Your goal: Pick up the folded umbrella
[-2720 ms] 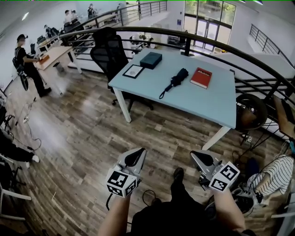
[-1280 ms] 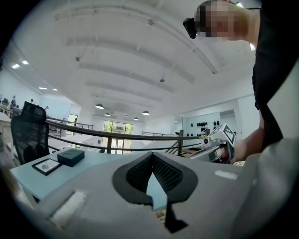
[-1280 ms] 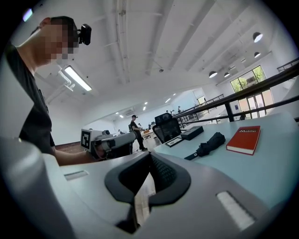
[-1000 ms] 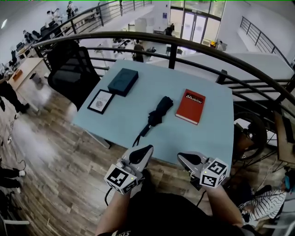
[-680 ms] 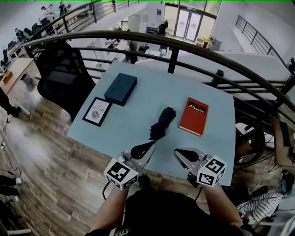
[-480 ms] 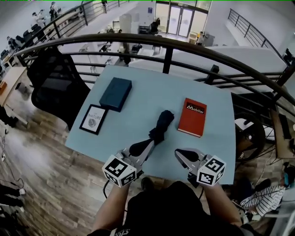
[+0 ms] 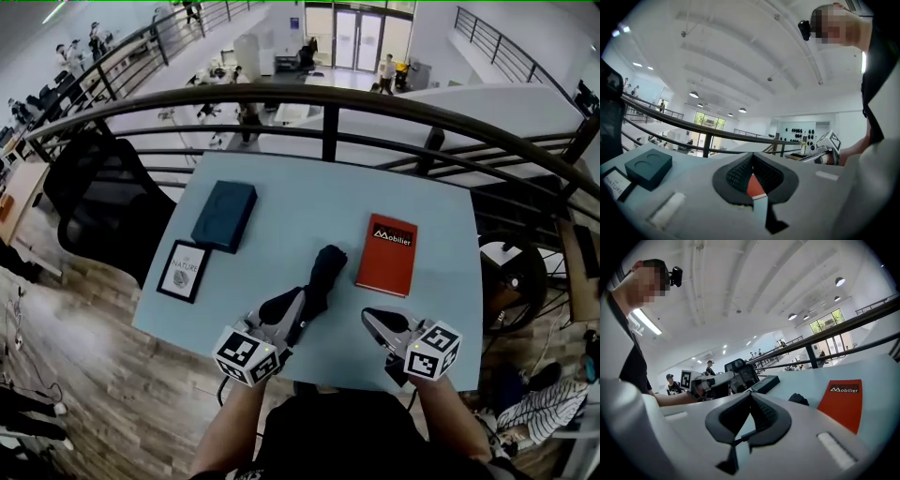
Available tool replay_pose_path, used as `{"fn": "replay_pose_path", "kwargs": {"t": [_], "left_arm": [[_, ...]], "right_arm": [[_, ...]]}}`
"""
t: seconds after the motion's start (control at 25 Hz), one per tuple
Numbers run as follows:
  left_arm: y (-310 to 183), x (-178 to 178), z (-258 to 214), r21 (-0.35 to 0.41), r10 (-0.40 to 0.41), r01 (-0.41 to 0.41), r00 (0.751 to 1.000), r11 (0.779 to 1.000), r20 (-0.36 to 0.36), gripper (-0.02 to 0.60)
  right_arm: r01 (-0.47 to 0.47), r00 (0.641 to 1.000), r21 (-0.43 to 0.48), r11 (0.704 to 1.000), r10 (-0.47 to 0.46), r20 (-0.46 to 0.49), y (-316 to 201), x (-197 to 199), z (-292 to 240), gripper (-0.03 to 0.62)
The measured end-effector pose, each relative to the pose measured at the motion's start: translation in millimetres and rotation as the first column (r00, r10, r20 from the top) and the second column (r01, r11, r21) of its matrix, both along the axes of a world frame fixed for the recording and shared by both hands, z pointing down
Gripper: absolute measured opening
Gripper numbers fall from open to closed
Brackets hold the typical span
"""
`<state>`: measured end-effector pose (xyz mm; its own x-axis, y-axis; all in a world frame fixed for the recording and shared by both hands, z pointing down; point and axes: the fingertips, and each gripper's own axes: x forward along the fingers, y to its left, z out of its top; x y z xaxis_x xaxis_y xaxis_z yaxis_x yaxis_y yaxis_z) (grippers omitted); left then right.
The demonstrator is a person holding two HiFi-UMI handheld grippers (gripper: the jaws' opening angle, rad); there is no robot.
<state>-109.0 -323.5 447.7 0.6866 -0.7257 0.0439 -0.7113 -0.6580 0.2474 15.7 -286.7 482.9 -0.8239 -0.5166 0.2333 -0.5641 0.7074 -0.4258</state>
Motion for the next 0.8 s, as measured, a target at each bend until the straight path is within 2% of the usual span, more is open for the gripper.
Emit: {"fn": "replay_pose_path", "kwargs": {"t": [0.04, 0.08, 0.16, 0.36, 0.56, 0.68, 0.8], "left_arm": [[-8, 2, 3, -0.006, -0.017, 0.018, 1.000, 1.000, 0.015, 0.011], [-16, 5, 7, -0.016, -0.027, 0.027, 0.999, 0.999, 0.026, 0.076], [-29, 12, 17, -0.046, -0.025, 0.027, 0.999, 0.999, 0.046, 0.149], [-49, 30, 51, -0.126, 0.019, -0.006, 0.994, 0.992, 0.104, 0.164], [-71, 39, 88, -0.211, 0.065, -0.025, 0.981, 0.977, 0.185, 0.220], [-84, 39, 116, -0.271, 0.085, -0.017, 0.967, 0.963, 0.242, 0.246], [-90, 38, 154, -0.348, 0.124, -0.006, 0.940, 0.938, 0.318, 0.308]], "right_arm": [[0.001, 1.000, -0.007, 1.000, -0.001, 0.005, -6, 3, 3, 0.000], [0.004, 1.000, -0.013, 1.000, -0.004, 0.009, -12, 6, 5, 0.000], [0.012, 1.000, -0.029, 0.999, -0.011, 0.016, -21, 10, 12, 0.000], [0.042, 0.999, -0.068, 0.997, -0.041, 0.009, -34, 18, 30, 0.000], [0.035, 0.999, -0.077, 0.996, -0.036, -0.008, -52, 27, 34, 0.000], [0.046, 0.999, -0.088, 0.995, -0.047, -0.015, -59, 26, 36, 0.000], [0.055, 0.998, -0.108, 0.993, -0.058, -0.024, -59, 24, 42, 0.000]]}}
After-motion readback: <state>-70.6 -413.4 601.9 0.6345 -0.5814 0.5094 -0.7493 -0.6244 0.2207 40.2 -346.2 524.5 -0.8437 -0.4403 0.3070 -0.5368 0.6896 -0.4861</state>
